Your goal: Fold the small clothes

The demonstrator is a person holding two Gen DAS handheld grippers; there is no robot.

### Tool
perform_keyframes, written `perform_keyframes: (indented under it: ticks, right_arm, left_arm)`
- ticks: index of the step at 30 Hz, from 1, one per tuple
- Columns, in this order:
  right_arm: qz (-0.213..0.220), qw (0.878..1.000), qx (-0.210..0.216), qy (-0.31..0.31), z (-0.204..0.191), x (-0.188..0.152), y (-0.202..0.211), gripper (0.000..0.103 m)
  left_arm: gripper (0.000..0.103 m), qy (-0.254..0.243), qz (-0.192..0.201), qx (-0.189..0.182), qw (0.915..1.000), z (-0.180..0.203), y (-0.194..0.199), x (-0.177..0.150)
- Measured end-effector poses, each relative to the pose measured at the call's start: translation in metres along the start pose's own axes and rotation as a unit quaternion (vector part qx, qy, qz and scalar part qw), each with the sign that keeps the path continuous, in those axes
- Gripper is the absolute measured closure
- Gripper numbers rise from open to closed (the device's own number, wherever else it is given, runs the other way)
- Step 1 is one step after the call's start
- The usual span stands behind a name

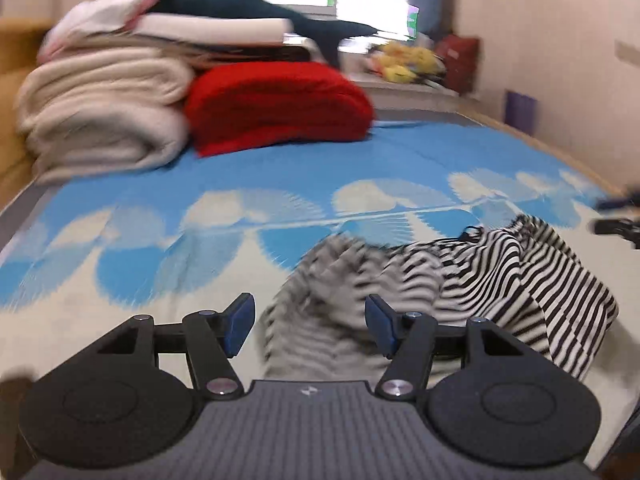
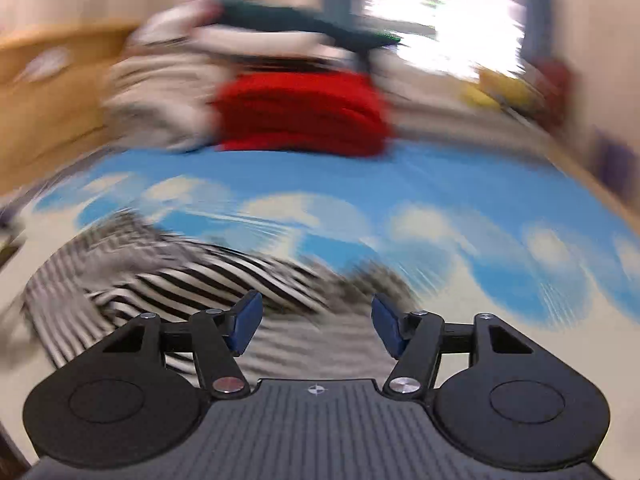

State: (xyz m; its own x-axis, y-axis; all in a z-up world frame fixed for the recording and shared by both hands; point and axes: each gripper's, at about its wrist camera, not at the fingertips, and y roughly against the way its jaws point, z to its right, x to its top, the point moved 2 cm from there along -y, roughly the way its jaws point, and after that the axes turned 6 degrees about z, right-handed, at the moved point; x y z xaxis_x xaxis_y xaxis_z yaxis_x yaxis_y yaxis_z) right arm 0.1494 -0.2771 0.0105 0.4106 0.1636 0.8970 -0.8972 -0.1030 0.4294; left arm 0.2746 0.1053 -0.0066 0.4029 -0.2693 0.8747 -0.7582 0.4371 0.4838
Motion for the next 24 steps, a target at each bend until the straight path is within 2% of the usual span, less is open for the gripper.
perform_keyframes:
  ticks: [2, 4, 7, 9, 10, 11, 12, 13, 14, 17, 19, 21, 22, 24]
  right_arm:
    - [-0.01, 0.996, 0.028, 0.085, -0.021, 0.011, -0.041, 0.042]
    - [-0.035, 0.992, 0.035, 0.119, -0.028, 0.014, -0.08, 0.046]
    - [-0.07, 0.993, 0.045, 0.086, -0.016, 0.009, -0.125, 0.047]
    - [-0.098, 0.991, 0.052, 0.072, -0.012, -0.003, -0.145, 0.047]
    - [-0.112, 0.99, 0.051, 0.073, -0.01, -0.011, -0.156, 0.047]
    - [-0.123, 0.989, 0.047, 0.071, -0.007, -0.019, -0.166, 0.047]
    - [-0.127, 0.989, 0.047, 0.065, -0.006, -0.023, -0.173, 0.056]
    - [-0.129, 0.989, 0.049, 0.06, -0.004, -0.029, -0.176, 0.086]
    - [-0.131, 0.989, 0.048, 0.056, -0.003, -0.031, -0.178, 0.103]
    - [-0.101, 0.992, 0.049, 0.057, -0.002, -0.029, -0.166, 0.103]
    - [-0.065, 0.996, 0.044, 0.052, 0.0, -0.016, -0.15, 0.103]
    - [-0.023, 0.999, 0.033, 0.035, 0.006, 0.003, -0.14, 0.103]
    - [-0.013, 0.999, 0.03, 0.027, 0.009, 0.009, -0.14, 0.103]
    - [-0.013, 1.0, 0.026, 0.01, 0.016, 0.015, -0.152, 0.103]
  left_arm:
    - [0.037, -0.024, -0.008, -0.033, 0.9992, 0.016, -0.033, 0.009]
    - [0.037, -0.045, -0.019, -0.071, 0.9962, 0.032, -0.063, 0.014]
    - [0.037, -0.086, -0.029, -0.15, 0.9845, 0.053, -0.094, 0.009]
    - [0.037, -0.122, -0.049, -0.178, 0.9752, 0.063, -0.116, 0.0]
    - [0.038, -0.141, -0.067, -0.167, 0.9736, 0.066, -0.131, -0.007]
    - [0.045, -0.154, -0.082, -0.153, 0.9728, 0.069, -0.148, -0.012]
    - [0.074, -0.151, -0.091, -0.146, 0.9735, 0.068, -0.159, -0.016]
    - [0.091, -0.132, -0.106, -0.143, 0.9751, 0.066, -0.171, -0.018]
    - [0.093, -0.112, -0.108, -0.145, 0.9771, 0.063, -0.174, -0.017]
    - [0.096, -0.104, -0.067, -0.143, 0.9821, 0.059, -0.158, -0.007]
    - [0.096, -0.091, -0.036, -0.139, 0.9854, 0.056, -0.147, 0.005]
    - [0.096, -0.06, -0.006, -0.119, 0.9911, 0.048, -0.147, 0.021]
    - [0.096, -0.039, -0.003, -0.111, 0.9931, 0.047, -0.154, 0.027]
    - [0.094, -0.008, -0.029, -0.09, 0.9955, 0.039, -0.179, 0.028]
